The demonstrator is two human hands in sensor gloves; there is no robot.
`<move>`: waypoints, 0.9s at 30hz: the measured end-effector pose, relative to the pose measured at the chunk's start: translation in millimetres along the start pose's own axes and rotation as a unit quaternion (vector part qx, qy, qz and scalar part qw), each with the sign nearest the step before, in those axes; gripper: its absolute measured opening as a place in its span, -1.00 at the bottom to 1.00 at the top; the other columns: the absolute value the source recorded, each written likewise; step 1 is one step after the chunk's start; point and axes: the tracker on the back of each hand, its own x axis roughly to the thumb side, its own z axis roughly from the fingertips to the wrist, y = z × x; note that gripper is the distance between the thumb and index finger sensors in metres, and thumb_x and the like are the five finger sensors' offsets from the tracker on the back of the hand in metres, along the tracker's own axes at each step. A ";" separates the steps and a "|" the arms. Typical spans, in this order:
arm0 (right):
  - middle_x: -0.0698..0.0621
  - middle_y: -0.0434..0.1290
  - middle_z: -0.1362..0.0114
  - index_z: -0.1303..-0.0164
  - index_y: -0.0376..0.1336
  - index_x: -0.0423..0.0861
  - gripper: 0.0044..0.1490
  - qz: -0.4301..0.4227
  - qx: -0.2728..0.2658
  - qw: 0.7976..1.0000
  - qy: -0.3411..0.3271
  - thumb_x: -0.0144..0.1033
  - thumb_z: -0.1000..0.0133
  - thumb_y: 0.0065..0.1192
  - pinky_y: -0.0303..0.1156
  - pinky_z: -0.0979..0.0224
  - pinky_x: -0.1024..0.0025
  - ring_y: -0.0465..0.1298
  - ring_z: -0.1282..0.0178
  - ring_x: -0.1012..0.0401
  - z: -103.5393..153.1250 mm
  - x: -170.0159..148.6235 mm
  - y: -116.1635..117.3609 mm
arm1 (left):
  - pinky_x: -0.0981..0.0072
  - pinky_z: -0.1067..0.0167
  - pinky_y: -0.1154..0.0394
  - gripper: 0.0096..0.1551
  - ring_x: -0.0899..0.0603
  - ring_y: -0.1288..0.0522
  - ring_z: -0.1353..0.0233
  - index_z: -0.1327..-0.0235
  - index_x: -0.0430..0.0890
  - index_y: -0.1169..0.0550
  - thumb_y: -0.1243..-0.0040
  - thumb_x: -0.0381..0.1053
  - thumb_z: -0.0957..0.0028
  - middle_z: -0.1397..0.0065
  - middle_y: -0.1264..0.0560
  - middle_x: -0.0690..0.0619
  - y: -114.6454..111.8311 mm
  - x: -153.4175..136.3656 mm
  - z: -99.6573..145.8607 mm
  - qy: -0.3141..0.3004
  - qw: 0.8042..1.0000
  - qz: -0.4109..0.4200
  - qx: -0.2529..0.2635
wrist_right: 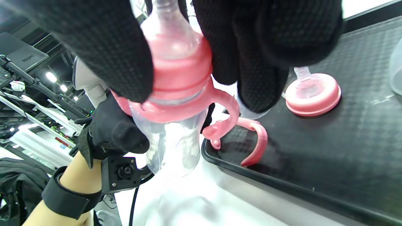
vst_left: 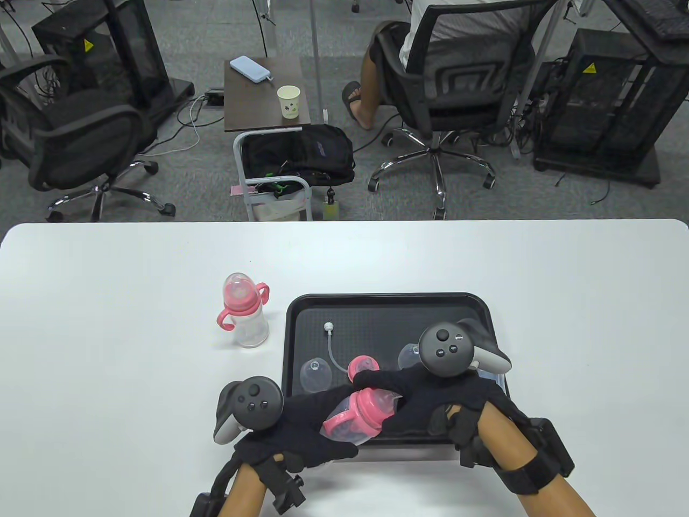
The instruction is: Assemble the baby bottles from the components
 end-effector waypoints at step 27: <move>-0.33 0.30 -0.64 -0.70 0.04 0.09 0.03 0.065 -0.089 0.994 -0.014 -0.02 -0.10 0.56 0.47 -0.20 -0.17 0.51 -0.32 -0.29 2.8 10.9 6.5 | -0.12 -0.14 -0.60 0.22 -0.27 -0.69 -0.19 -0.60 -0.06 -0.45 -0.57 0.53 0.27 -0.39 -0.62 -0.08 2.0 2.3 2.4 -0.001 0.998 -0.023 0.057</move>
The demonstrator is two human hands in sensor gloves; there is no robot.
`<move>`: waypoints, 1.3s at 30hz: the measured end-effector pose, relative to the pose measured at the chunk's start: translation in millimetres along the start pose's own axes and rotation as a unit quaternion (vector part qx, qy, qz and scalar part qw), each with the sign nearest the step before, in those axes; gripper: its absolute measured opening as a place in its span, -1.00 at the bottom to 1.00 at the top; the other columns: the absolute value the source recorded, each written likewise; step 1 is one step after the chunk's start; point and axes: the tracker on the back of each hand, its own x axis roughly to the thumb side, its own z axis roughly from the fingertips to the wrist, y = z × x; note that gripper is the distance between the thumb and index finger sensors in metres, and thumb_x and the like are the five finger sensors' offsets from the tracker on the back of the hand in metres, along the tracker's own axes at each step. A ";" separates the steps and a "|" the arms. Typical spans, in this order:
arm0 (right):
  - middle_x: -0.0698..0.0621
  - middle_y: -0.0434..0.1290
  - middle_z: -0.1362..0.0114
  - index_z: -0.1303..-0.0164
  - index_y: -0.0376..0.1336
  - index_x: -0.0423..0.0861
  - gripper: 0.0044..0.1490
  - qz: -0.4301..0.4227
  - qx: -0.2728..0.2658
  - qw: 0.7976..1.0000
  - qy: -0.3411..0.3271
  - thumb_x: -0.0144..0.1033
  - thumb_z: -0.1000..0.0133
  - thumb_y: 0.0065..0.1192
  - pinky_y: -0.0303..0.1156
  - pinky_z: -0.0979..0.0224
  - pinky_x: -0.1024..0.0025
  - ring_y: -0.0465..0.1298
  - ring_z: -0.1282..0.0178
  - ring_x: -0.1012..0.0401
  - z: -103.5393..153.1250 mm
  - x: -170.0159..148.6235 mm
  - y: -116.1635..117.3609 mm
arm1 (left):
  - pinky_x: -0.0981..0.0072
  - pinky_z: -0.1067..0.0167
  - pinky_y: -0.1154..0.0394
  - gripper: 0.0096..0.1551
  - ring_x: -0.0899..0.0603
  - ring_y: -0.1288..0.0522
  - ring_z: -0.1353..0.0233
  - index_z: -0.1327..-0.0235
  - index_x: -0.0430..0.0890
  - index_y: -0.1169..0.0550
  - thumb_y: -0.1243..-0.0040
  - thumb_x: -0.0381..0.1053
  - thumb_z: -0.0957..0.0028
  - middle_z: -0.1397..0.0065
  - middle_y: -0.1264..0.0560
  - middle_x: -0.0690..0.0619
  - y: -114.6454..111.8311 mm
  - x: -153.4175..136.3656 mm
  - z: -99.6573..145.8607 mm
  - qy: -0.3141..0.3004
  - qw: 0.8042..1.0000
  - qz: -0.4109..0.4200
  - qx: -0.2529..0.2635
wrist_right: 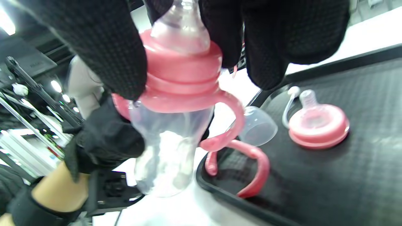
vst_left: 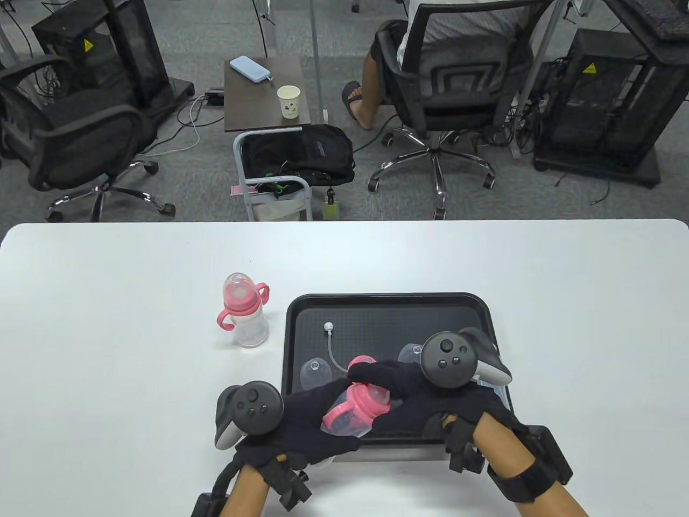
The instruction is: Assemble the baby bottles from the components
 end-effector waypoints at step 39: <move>-0.38 0.39 -0.55 -0.71 0.08 -0.15 0.10 -0.042 -0.071 0.996 0.027 0.26 -0.14 0.36 0.45 -0.20 -0.25 0.49 -0.35 -0.34 -4.6 -12.3 -41.5 | -0.05 -0.11 -0.64 0.30 -0.24 -0.71 -0.17 -0.59 0.01 -0.42 -0.73 0.48 0.43 -0.39 -0.60 0.00 10.7 0.9 4.5 0.011 0.992 -0.092 0.081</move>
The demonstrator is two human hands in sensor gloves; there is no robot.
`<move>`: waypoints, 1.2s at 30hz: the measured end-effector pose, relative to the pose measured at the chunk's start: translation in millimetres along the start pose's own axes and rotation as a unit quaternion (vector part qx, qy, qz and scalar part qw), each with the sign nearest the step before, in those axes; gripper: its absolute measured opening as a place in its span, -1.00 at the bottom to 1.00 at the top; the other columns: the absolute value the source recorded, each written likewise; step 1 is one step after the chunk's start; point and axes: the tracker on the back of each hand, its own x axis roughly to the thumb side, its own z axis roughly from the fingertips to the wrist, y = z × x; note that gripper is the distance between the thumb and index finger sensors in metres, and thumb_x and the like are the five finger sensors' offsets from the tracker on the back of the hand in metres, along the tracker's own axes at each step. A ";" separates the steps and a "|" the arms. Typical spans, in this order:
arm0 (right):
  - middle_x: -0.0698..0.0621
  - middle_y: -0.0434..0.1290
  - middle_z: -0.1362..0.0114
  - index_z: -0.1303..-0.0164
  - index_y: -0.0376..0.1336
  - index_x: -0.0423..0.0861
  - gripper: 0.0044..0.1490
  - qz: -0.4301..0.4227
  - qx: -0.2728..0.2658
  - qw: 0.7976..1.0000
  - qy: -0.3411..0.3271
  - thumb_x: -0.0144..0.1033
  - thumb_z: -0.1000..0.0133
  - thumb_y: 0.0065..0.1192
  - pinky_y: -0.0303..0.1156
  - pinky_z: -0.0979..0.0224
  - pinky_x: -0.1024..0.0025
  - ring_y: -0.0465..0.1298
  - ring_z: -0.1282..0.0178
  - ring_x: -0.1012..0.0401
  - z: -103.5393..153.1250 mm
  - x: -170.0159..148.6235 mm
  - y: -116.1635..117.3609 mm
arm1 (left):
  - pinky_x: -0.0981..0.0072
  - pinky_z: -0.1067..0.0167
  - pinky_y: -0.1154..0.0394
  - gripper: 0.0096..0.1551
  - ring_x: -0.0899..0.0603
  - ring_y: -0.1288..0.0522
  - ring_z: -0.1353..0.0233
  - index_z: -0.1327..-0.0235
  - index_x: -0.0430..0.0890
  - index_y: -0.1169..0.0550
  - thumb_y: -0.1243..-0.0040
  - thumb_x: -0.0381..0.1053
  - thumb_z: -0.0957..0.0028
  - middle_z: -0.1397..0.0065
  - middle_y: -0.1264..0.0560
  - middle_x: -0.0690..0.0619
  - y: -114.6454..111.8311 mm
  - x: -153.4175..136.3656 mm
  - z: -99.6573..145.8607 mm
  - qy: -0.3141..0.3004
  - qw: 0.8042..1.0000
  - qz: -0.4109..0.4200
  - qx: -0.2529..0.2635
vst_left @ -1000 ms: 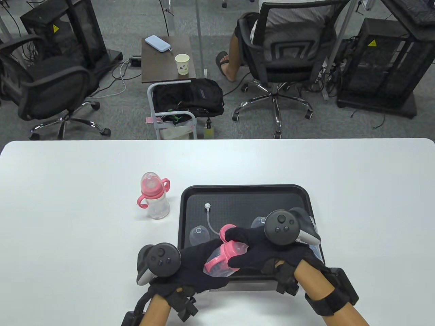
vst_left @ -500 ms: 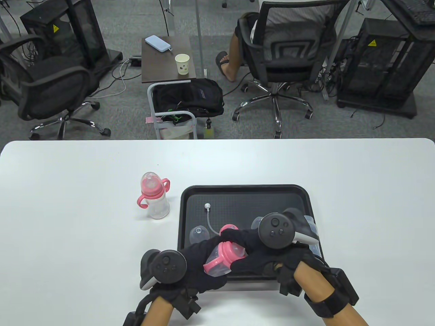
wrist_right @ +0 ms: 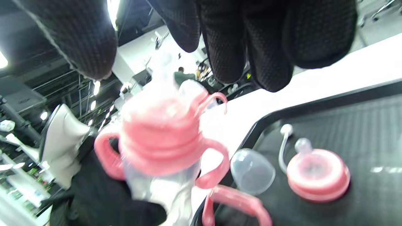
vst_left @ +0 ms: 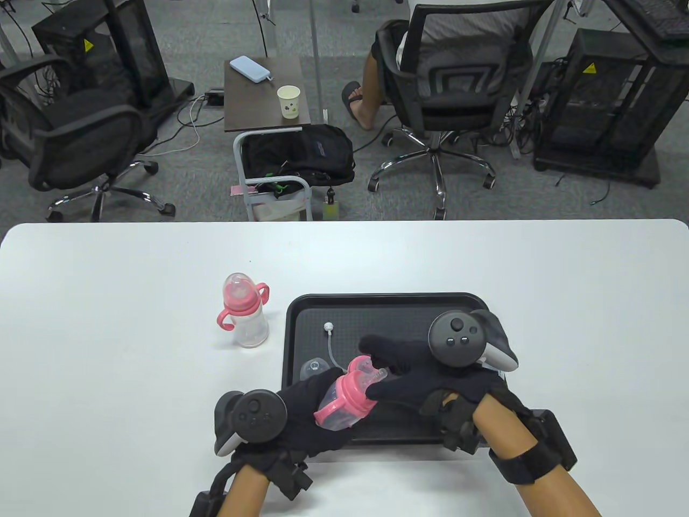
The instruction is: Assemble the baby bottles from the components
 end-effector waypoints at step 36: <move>-0.37 0.22 -0.64 -0.62 0.12 -0.12 -0.03 0.210 0.122 0.933 0.266 -0.19 -0.08 0.60 0.43 -0.32 -0.21 0.46 -0.39 -0.30 -68.5 -114.1 53.7 | -0.05 -0.11 -0.64 0.29 -0.25 -0.71 -0.17 -0.60 0.00 -0.42 -0.71 0.49 0.39 -0.39 -0.60 -0.02 21.4 -26.7 4.6 0.056 0.998 0.019 0.014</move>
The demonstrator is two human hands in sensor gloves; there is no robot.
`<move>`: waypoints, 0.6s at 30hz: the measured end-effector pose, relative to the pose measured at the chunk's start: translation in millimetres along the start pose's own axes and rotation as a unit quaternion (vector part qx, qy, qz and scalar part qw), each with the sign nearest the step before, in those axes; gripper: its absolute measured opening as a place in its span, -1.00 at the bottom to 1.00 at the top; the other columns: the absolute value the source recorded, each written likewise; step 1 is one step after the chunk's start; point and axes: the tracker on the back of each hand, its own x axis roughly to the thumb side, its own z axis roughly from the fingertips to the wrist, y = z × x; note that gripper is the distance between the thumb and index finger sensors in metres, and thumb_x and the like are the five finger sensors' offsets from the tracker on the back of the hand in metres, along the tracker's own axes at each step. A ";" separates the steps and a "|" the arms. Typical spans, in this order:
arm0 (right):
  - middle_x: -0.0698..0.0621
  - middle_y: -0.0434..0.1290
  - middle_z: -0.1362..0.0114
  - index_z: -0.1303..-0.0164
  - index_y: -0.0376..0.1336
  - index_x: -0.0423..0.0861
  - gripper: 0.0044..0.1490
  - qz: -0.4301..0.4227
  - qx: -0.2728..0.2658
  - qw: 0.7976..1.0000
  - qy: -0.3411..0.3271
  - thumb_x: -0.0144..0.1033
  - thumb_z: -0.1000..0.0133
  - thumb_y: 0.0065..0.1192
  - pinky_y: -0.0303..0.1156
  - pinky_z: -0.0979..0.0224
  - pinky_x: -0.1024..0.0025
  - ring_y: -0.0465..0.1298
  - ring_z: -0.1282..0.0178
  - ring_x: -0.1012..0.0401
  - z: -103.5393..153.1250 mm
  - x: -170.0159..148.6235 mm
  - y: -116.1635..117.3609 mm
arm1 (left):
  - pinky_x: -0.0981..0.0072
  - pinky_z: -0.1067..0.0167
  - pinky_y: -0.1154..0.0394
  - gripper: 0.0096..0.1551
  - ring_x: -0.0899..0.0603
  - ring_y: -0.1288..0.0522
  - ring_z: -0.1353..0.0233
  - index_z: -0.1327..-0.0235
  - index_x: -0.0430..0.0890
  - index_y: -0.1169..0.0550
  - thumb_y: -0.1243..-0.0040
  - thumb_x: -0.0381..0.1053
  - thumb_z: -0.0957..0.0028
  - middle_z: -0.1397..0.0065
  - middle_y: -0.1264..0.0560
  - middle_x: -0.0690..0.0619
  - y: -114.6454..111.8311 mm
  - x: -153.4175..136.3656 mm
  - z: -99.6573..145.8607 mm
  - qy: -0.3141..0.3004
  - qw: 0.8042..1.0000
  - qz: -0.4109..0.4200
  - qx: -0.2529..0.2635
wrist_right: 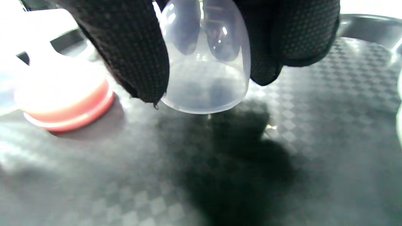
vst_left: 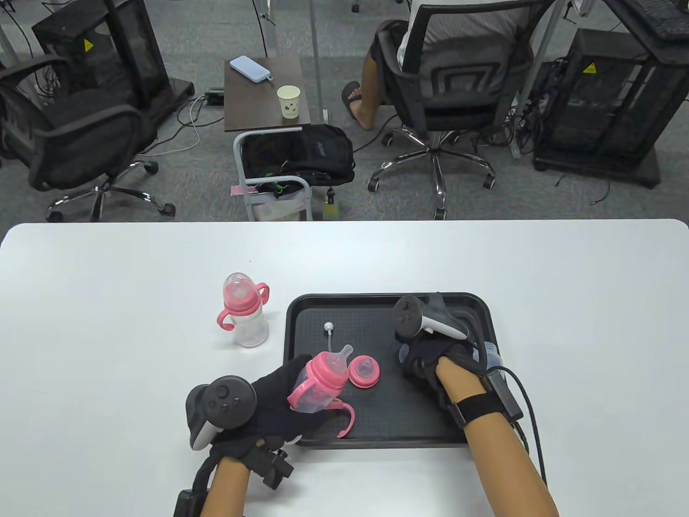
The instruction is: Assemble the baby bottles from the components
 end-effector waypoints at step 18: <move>-0.38 0.24 -0.64 -0.64 0.12 -0.14 -0.03 -0.299 -0.051 0.926 -0.227 -0.14 -0.11 0.57 0.48 -0.29 -0.16 0.49 -0.36 -0.29 93.4 5.5 -54.1 | -0.04 -0.09 -0.65 0.28 -0.24 -0.72 -0.16 -0.60 0.00 -0.44 -0.71 0.50 0.39 -0.38 -0.62 -0.03 -8.5 4.6 -1.9 0.001 0.999 -0.023 -0.035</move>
